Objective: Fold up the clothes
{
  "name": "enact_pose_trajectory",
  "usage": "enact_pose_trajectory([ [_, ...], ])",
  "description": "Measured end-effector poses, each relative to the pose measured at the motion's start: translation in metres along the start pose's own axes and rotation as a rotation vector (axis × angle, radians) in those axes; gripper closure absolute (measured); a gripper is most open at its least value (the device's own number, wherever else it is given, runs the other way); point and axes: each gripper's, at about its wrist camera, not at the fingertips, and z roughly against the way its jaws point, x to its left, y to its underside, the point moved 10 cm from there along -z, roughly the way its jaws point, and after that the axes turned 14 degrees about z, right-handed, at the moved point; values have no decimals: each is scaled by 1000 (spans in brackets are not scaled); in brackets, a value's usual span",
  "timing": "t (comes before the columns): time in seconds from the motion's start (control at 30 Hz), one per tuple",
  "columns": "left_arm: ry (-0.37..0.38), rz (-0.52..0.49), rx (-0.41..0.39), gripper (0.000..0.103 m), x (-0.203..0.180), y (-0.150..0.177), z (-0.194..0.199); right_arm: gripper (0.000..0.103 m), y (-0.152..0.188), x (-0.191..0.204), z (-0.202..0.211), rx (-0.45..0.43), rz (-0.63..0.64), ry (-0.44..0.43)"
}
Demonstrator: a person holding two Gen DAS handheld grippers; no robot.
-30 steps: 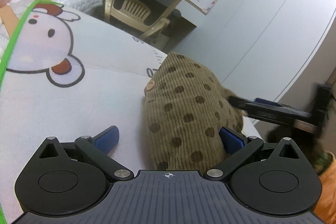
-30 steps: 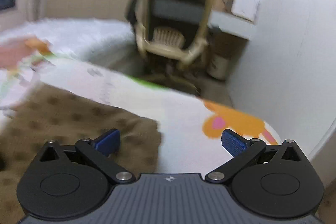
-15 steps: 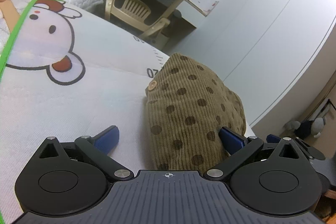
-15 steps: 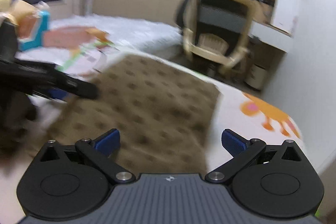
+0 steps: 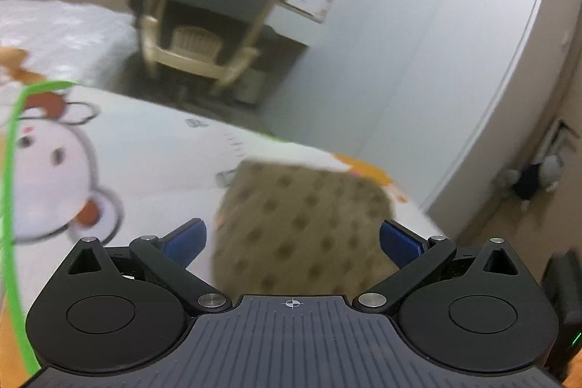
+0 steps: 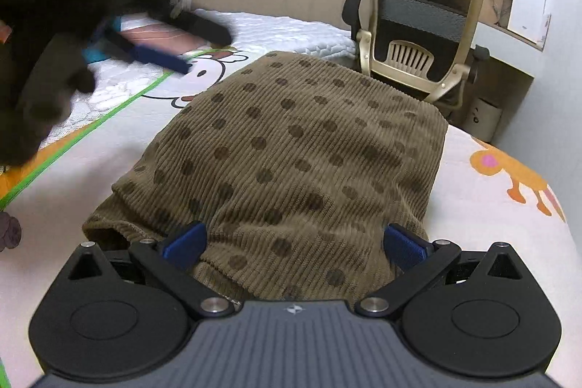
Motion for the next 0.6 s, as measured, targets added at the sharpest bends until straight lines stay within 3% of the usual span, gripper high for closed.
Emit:
enact_pose_trajectory([
  [0.03,-15,17,34,0,1,-5,-10,0,-1,-2,3,-6,3,1],
  [0.1,-129,-8,57,0,11,-13,-31,0,-2,-5,9,-18,9,3],
  [0.2,-235,-77,64,0,24,-17,-55,0,-15,-35,15,-38,-4,76],
  [0.3,-236,-80,75,0,27,-13,-67,0,-26,-77,2,-22,-73,163],
  [0.37,-231,-84,78,0,28,-10,-72,0,-29,-97,-19,-7,-151,160],
  [0.5,-214,-70,85,0,28,-8,-75,0,-8,-96,-72,117,-119,166],
  [0.6,-209,-80,85,0,27,-7,-78,0,3,-95,-81,125,-123,188],
])
